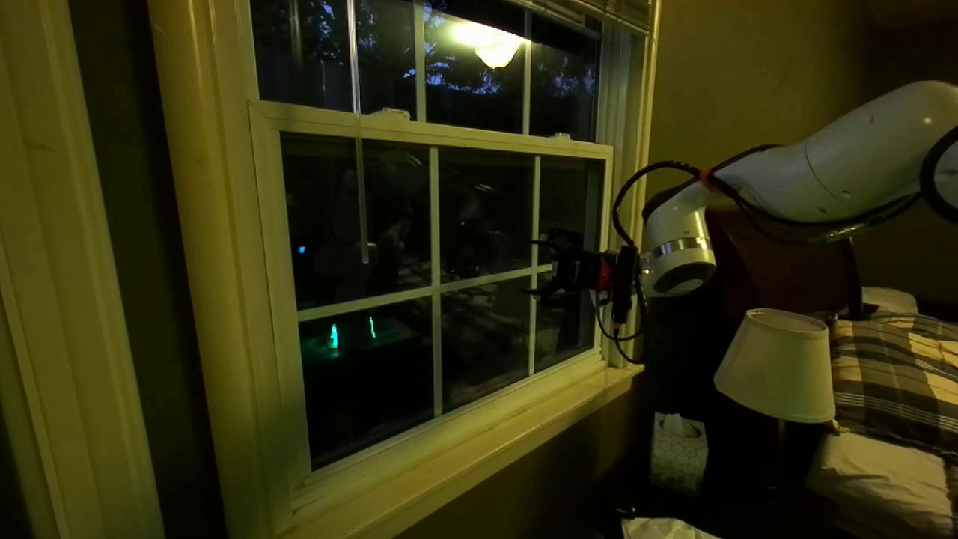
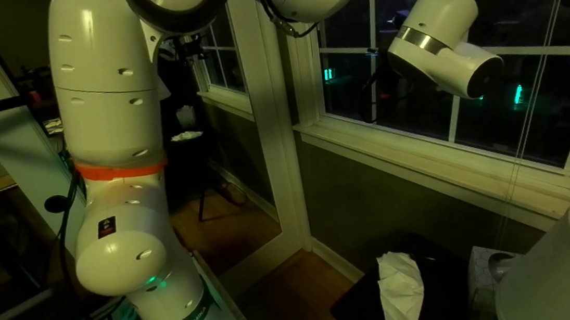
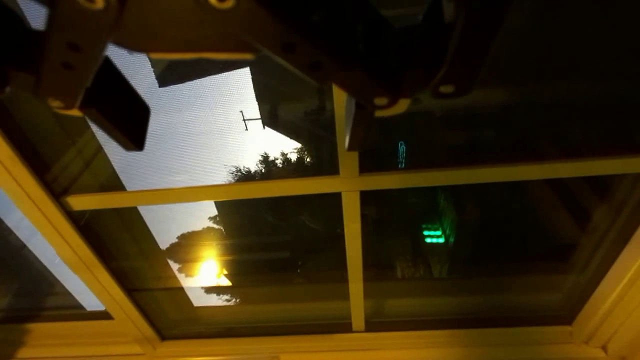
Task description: Open the window on the right.
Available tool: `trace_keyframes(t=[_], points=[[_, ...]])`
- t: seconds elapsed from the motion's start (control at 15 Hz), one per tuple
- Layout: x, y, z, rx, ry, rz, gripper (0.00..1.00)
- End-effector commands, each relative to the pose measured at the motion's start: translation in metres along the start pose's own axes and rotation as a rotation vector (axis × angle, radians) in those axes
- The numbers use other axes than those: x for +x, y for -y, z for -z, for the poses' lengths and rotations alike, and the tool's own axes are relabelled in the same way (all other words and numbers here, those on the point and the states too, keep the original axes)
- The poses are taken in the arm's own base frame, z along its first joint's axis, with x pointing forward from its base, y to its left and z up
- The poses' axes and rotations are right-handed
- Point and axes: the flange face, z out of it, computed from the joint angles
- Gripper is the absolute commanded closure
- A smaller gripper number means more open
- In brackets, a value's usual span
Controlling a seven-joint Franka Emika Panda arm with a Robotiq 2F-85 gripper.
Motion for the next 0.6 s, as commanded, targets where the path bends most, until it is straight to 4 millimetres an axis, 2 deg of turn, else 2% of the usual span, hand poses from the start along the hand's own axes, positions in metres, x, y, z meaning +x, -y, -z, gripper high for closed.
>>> trace_keyframes(t=[0.0, 0.2, 0.33, 0.53], points=[[0.001, 0.002, 0.001, 0.001, 0.001, 0.004, 0.00], [0.001, 0.010, 0.001, 0.003, 0.000, 0.016, 0.00], [0.013, -0.016, 0.003, -0.028, -0.026, -0.007, 0.00], [0.026, -0.066, 0.001, -0.073, -0.076, -0.036, 0.00]])
